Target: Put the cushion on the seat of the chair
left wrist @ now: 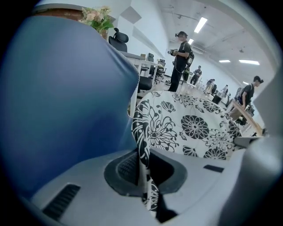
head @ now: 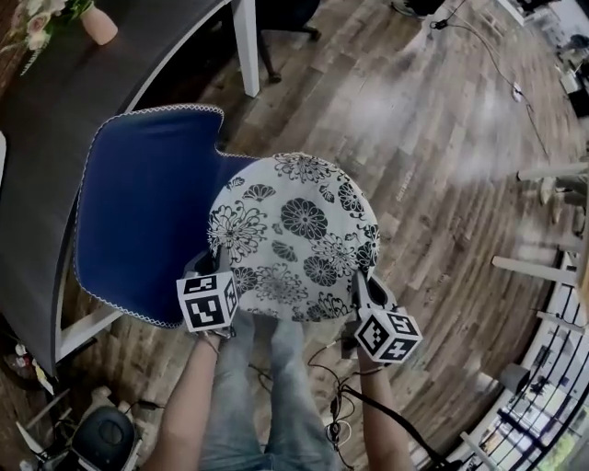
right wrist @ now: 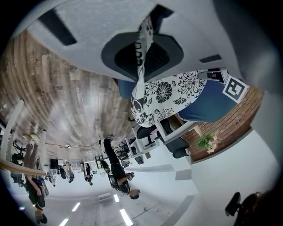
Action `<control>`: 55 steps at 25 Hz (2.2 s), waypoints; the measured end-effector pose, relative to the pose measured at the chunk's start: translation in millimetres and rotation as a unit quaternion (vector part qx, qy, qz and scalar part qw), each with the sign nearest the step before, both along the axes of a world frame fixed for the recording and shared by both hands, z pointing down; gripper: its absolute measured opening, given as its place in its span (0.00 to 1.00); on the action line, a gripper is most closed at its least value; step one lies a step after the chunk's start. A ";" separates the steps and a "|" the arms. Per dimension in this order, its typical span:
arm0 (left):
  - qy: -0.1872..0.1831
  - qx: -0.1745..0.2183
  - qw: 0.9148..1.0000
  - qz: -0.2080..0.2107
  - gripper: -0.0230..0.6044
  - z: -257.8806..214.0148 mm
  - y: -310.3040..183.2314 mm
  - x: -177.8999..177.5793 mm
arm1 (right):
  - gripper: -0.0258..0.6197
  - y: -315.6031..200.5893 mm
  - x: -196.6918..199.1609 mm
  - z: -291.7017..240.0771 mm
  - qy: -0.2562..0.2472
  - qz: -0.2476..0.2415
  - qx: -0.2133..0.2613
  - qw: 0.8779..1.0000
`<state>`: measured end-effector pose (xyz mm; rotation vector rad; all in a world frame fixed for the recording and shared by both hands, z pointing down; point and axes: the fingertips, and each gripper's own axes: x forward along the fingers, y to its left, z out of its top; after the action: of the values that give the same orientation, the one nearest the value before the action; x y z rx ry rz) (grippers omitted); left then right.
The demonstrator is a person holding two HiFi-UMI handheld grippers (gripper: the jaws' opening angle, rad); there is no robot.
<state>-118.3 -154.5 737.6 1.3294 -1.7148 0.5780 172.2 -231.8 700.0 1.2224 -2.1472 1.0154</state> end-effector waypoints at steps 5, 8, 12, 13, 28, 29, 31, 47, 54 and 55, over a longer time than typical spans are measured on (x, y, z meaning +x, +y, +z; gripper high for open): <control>-0.014 -0.001 1.000 -0.007 0.06 15.0 -5.9 0.7 | 0.06 -13.1 -5.8 17.8 -0.013 -0.014 0.000 1.000; -0.026 -0.010 1.000 -0.015 0.06 21.0 -7.2 -0.2 | 0.06 -20.0 -7.7 24.5 -0.021 -0.015 -0.004 1.000; -0.044 -0.017 0.998 -0.034 0.06 24.7 -4.9 -1.1 | 0.06 -22.9 -7.8 30.1 -0.036 -0.013 -0.013 0.999; -0.046 -0.017 0.998 -0.037 0.06 26.1 -5.1 -0.3 | 0.06 -23.3 -7.0 32.0 -0.037 -0.014 -0.015 0.999; -0.058 -0.045 0.997 -0.024 0.06 51.4 -9.8 -5.0 | 0.06 -29.8 -13.1 67.3 0.001 -0.033 -0.050 0.998; -0.058 -0.048 0.997 -0.025 0.06 53.9 -10.3 -5.4 | 0.06 -30.9 -13.5 70.7 0.005 -0.036 -0.053 0.998; -0.057 -0.053 0.997 -0.027 0.06 58.7 -11.8 -6.2 | 0.06 -33.7 -14.0 76.7 0.012 -0.039 -0.057 0.998; -0.064 -0.082 0.994 -0.033 0.06 90.9 -13.1 -12.5 | 0.06 -44.8 -7.1 113.9 0.046 -0.044 -0.085 0.994; -0.065 -0.094 0.993 -0.042 0.06 101.1 -12.0 -14.5 | 0.07 -47.0 -2.8 124.8 0.061 -0.042 -0.094 0.993; -0.065 -0.095 0.992 -0.043 0.06 102.3 -12.1 -15.0 | 0.07 -47.4 -2.7 125.8 0.063 -0.042 -0.095 0.993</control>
<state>-133.3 -166.5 839.9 1.1000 -1.7635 0.7720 169.5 -279.1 825.8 1.0675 -1.9398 1.0512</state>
